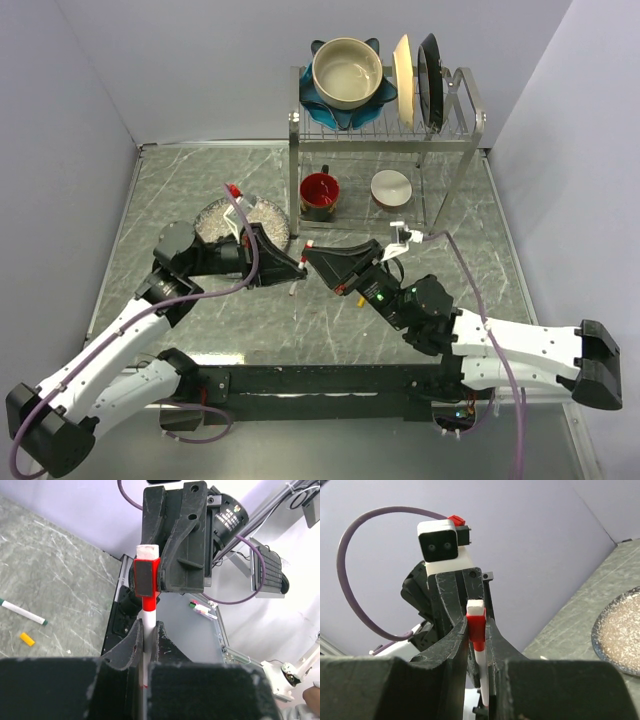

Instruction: Insert the pens into the pen caps

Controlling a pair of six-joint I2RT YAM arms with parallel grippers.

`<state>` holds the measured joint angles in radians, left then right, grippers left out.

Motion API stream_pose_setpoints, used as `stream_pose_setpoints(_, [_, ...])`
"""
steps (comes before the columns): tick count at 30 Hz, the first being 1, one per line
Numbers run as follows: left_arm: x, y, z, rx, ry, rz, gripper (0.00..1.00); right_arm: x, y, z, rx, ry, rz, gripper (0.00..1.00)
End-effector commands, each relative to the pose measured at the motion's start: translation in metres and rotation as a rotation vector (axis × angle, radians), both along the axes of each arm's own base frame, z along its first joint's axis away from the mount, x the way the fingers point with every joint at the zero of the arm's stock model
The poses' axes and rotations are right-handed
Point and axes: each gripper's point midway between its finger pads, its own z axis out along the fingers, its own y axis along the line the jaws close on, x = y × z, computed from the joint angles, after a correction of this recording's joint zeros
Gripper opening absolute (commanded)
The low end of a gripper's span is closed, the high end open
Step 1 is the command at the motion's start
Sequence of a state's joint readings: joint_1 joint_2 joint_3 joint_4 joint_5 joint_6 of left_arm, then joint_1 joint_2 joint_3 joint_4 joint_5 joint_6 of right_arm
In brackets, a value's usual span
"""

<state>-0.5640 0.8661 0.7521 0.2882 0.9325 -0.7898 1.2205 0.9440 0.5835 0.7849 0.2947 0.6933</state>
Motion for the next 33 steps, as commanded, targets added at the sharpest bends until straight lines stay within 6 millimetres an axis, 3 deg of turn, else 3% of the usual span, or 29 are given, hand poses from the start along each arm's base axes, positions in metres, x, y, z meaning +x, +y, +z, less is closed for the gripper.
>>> stream_pose_setpoints(1, [0.047, 0.018, 0.055, -0.173, -0.185, 0.295, 0.01, -0.054, 0.024, -0.052, -0.274, 0.071, 0.226, 0.0])
stream_pose_setpoints(2, [0.043, 0.017, 0.051, -0.158, -0.181, 0.279, 0.02, -0.045, 0.019, -0.048, -0.286, 0.066, 0.176, 0.0])
stream_pose_setpoints(5, [0.034, 0.021, 0.04, -0.125, -0.173, 0.264, 0.2, -0.019, -0.003, -0.028, -0.305, 0.081, 0.003, 0.0])
stream_pose_setpoints(6, [0.031, 0.022, 0.039, -0.119, -0.172, 0.261, 0.37, -0.012, -0.01, -0.018, -0.292, 0.08, -0.038, 0.0])
stream_pose_setpoints(9, [0.023, 0.025, 0.03, -0.078, -0.173, 0.247, 0.64, 0.004, -0.034, 0.001, -0.276, 0.08, -0.133, 0.0])
stream_pose_setpoints(12, [0.02, 0.03, 0.021, -0.038, -0.153, 0.27, 0.78, 0.015, -0.051, 0.0, -0.304, 0.091, -0.178, 0.0])
stream_pose_setpoints(14, [0.02, 0.037, 0.021, -0.026, -0.161, 0.317, 0.85, 0.02, -0.055, -0.014, -0.344, 0.123, -0.18, 0.0])
stream_pose_setpoints(15, [0.029, 0.042, 0.014, 0.003, -0.146, 0.381, 0.99, 0.02, -0.051, -0.022, -0.376, 0.135, -0.153, 0.0])
stream_pose_setpoints(18, [0.038, 0.053, 0.012, 0.024, -0.16, 0.484, 0.99, 0.039, -0.055, -0.081, -0.553, 0.254, -0.157, 0.0])
stream_pose_setpoints(20, [0.051, 0.065, -0.001, 0.069, -0.118, 0.59, 0.99, 0.053, -0.069, -0.121, -0.647, 0.359, -0.187, 0.0])
stream_pose_setpoints(21, [0.054, 0.07, -0.005, 0.079, -0.117, 0.628, 0.99, 0.05, -0.07, -0.152, -0.708, 0.419, -0.145, 0.0])
stream_pose_setpoints(23, [0.066, 0.082, -0.017, 0.113, -0.093, 0.724, 0.99, 0.062, -0.082, -0.182, -0.752, 0.492, -0.166, 0.0])
stream_pose_setpoints(24, [0.069, 0.086, -0.023, 0.122, -0.079, 0.757, 0.99, 0.064, -0.086, -0.206, -0.797, 0.544, -0.175, 0.0])
stream_pose_setpoints(27, [0.079, 0.104, -0.027, 0.138, -0.056, 0.875, 0.99, 0.07, -0.08, -0.24, -0.857, 0.626, -0.139, 0.0])
stream_pose_setpoints(33, [0.08, 0.119, -0.027, 0.142, -0.059, 0.952, 0.99, 0.097, -0.064, -0.27, -0.964, 0.762, -0.181, 0.0])
